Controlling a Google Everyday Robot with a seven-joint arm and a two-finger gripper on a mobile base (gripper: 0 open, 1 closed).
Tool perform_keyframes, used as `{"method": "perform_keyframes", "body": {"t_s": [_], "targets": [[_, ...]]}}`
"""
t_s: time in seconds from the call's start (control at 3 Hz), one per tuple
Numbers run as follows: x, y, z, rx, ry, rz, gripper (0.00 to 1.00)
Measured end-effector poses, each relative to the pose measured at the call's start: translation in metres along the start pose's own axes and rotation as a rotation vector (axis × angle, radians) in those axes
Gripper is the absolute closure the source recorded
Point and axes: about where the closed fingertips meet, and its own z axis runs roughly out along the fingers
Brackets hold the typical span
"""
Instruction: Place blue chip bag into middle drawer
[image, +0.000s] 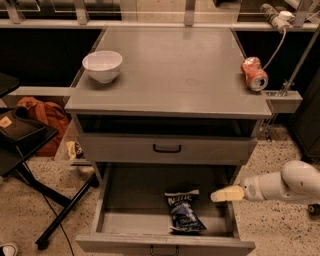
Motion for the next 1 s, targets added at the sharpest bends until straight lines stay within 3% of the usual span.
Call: {"method": "perform_keyframes", "body": {"t_s": [0.67, 1.0], "targets": [[0.022, -0.004, -0.119, 0.171, 0.006, 0.091, 0.0], [0.039, -0.004, -0.177, 0.258, -0.04, 0.148, 0.0]]}}
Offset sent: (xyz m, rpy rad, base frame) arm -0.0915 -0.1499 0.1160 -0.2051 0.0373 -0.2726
